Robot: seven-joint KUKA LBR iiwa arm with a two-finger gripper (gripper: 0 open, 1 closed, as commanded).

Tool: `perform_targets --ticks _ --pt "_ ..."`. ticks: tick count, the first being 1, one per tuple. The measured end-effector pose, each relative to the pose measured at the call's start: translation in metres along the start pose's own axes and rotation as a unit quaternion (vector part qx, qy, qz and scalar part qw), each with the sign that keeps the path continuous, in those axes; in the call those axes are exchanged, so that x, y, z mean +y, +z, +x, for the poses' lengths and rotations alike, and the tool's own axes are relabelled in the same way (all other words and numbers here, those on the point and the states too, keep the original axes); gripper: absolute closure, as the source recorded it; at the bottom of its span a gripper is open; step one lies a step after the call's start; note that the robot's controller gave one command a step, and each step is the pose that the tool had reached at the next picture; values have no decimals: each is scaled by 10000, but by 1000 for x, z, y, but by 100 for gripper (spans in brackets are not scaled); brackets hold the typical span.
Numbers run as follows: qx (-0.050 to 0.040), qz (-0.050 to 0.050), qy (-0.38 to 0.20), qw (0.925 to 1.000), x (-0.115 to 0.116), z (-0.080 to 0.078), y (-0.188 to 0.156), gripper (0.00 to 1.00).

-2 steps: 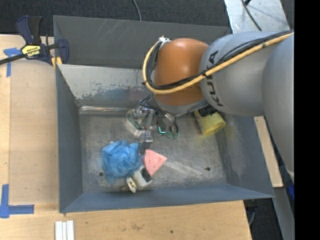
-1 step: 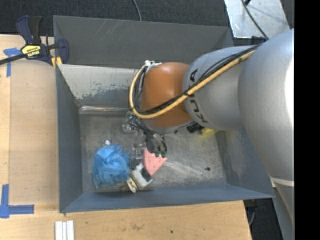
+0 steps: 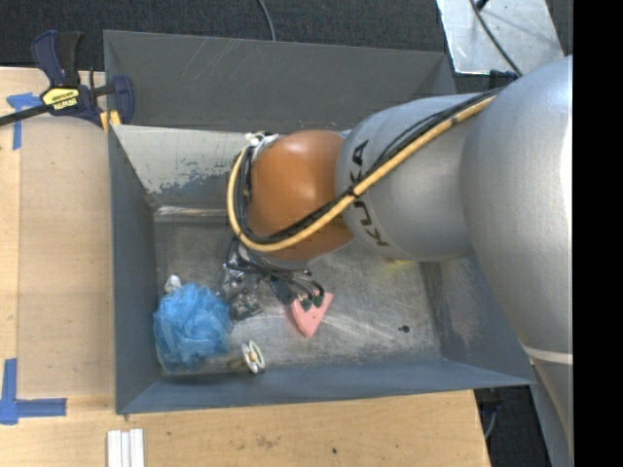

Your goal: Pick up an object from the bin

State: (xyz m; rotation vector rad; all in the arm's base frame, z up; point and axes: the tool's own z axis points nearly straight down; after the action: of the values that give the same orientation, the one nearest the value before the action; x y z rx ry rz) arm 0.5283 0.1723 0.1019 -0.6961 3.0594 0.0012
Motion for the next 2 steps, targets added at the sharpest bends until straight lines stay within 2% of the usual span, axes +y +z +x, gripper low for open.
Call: perform_targets --ticks 1,2 --pt "9 -2 5 10000 0 1 1 0" --pt "10 -2 6 10000 0 1 1 0"
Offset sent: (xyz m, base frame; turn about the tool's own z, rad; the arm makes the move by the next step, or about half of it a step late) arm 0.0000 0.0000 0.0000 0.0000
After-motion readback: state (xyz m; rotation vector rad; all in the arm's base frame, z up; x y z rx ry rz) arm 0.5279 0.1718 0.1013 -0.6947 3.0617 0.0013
